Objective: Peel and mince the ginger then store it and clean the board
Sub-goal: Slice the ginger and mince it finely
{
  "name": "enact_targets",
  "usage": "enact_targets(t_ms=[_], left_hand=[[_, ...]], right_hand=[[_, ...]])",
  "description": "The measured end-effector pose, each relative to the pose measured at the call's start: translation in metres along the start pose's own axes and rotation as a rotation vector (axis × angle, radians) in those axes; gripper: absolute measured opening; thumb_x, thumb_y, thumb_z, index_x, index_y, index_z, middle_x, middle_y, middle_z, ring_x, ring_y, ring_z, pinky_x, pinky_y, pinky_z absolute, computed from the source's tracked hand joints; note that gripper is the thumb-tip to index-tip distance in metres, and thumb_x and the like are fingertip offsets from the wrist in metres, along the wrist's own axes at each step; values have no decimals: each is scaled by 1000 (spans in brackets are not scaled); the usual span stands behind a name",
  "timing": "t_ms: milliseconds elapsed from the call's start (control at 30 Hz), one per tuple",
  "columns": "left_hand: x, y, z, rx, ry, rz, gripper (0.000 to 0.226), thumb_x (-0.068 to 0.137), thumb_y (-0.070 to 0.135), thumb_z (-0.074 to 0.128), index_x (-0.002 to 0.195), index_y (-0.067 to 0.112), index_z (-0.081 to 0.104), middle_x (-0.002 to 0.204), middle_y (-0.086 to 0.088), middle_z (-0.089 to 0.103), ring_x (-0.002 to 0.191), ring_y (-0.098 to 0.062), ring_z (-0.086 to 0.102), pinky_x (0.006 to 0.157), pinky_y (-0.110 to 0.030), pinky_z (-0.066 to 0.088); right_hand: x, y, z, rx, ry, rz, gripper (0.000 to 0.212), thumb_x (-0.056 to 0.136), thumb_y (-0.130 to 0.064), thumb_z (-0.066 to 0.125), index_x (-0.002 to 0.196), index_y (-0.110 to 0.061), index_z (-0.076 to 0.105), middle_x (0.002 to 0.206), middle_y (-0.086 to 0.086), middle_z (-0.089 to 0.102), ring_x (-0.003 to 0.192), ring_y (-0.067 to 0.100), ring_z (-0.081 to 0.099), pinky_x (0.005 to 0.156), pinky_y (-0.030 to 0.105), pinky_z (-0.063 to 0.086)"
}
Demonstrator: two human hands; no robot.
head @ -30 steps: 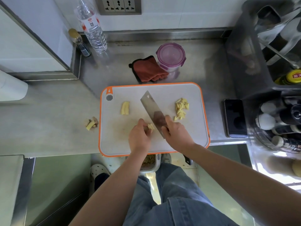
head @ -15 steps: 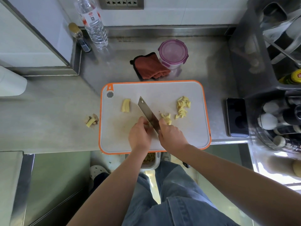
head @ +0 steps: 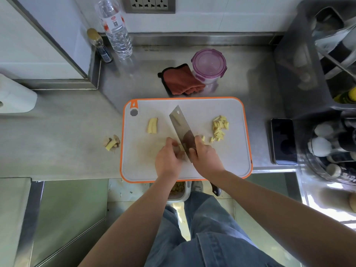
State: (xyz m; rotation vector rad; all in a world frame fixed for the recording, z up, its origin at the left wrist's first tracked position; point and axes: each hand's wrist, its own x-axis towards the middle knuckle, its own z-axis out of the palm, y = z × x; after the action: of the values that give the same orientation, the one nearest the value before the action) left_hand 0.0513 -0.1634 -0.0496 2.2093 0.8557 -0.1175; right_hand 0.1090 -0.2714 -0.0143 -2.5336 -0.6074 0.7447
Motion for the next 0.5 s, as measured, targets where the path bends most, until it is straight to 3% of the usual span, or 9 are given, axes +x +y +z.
enact_targets(t_ms=[233,367,500], left_hand=[[-2,-2,1,-21,21,12,17,90,25,61,104,18,54,90,3,68,79,-19,64,63,-26,44],[0,-1,3,-30,67,15,14,89,24,62,102,18,58,82,4,69,73,-19,64,62,-33,50],[3,-1,9,-10,83,-14,7,87,23,61,92,19,66,84,1,66,75,-20,61,66,-34,50]], right_hand=[[-1,-4,1,-133,-31,-27,29,99,-19,37,126,-10,32,82,11,56,75,34,58,65,40,49],[-1,-12,7,-263,-20,-52,19,97,-11,37,116,-11,34,73,5,48,68,32,55,59,35,38],[1,-16,9,-292,-22,-26,19,96,-10,38,114,-10,35,73,3,46,65,29,50,59,34,38]])
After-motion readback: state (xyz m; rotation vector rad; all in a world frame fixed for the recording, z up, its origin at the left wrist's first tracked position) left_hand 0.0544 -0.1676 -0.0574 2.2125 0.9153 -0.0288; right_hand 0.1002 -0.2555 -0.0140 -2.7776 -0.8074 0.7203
